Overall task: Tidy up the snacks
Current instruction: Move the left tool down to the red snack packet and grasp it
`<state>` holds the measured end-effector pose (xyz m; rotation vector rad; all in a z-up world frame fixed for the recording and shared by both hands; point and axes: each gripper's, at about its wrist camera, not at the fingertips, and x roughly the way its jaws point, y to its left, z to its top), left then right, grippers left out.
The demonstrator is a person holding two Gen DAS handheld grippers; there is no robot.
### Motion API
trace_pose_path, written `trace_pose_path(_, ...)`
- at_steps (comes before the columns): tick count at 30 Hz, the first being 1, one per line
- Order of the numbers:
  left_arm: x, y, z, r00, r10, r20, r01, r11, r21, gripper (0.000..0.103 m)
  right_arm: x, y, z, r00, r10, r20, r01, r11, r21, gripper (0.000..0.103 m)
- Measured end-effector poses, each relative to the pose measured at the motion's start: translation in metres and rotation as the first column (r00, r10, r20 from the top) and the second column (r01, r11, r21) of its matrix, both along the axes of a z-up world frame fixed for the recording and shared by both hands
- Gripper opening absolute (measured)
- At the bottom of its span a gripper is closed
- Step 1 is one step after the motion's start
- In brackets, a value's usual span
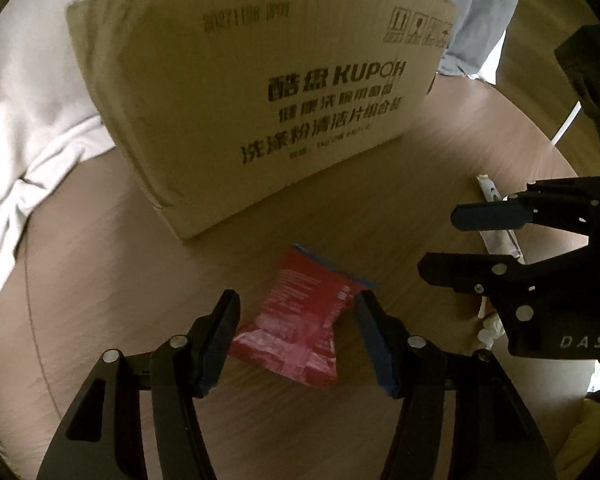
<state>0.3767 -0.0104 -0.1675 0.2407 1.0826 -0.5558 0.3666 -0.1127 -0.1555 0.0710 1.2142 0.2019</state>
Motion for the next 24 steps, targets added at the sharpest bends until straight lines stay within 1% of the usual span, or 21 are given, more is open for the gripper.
trace_pose_path(1,0.0,-0.001,-0.002,1.0,-0.001,-0.012,0.001,1.0,-0.004,0.049,0.0,0.0,-0.001,1.0,0.001,-0.001,-0.001,1.0,0.0,0.052)
trace_pose_path(2,0.0,-0.002,-0.005,1.0,0.0,-0.018,0.0,1.0,-0.003,0.048,0.001,0.0,-0.002,1.0,0.003,-0.002,-0.003,1.0,-0.001,0.052)
trace_pose_path(3,0.0,-0.002,-0.006,1.0,0.003,-0.022,-0.003,1.0,-0.003,0.044,0.001,-0.001,-0.002,1.0,0.004,-0.004,-0.004,1.0,-0.001,0.052)
trace_pose_path(5,-0.001,-0.003,-0.009,1.0,0.01,-0.029,-0.01,1.0,-0.01,0.042,0.001,-0.002,-0.002,1.0,0.004,-0.005,-0.004,1.0,-0.004,0.052)
trace_pose_path(7,-0.004,-0.003,-0.008,0.999,0.023,-0.029,-0.024,1.0,-0.018,0.037,0.001,-0.003,-0.002,1.0,0.005,-0.004,-0.005,1.0,-0.008,0.052)
trace_pose_path(10,-0.009,-0.003,-0.003,0.998,0.063,-0.027,-0.063,0.998,-0.02,0.035,-0.001,-0.005,-0.002,1.0,0.013,-0.003,-0.013,1.0,-0.001,0.052)
trace_pose_path(14,-0.021,-0.006,0.011,0.992,0.127,0.004,-0.127,0.992,-0.001,0.035,-0.004,-0.013,0.0,1.0,0.026,-0.009,-0.025,0.999,0.035,0.052)
trace_pose_path(17,-0.034,-0.009,0.026,0.983,0.18,0.024,-0.179,0.983,-0.032,0.035,-0.009,-0.025,0.005,0.999,0.038,-0.016,-0.037,0.996,0.077,0.052)
trace_pose_path(19,-0.043,-0.011,0.035,0.979,0.2,0.041,-0.197,0.978,-0.07,0.035,-0.013,-0.035,0.009,0.998,0.053,-0.023,-0.05,0.994,0.098,0.052)
trace_pose_path(21,-0.052,-0.015,0.042,0.973,0.223,0.053,-0.218,0.972,-0.093,0.035,-0.018,-0.042,0.014,0.997,0.076,-0.023,-0.073,0.991,0.113,0.052)
trace_pose_path(24,-0.065,-0.025,0.046,0.969,0.236,0.067,-0.229,0.968,-0.102,0.035,-0.03,-0.05,0.019,0.991,0.128,-0.025,-0.124,0.985,0.116,0.052)
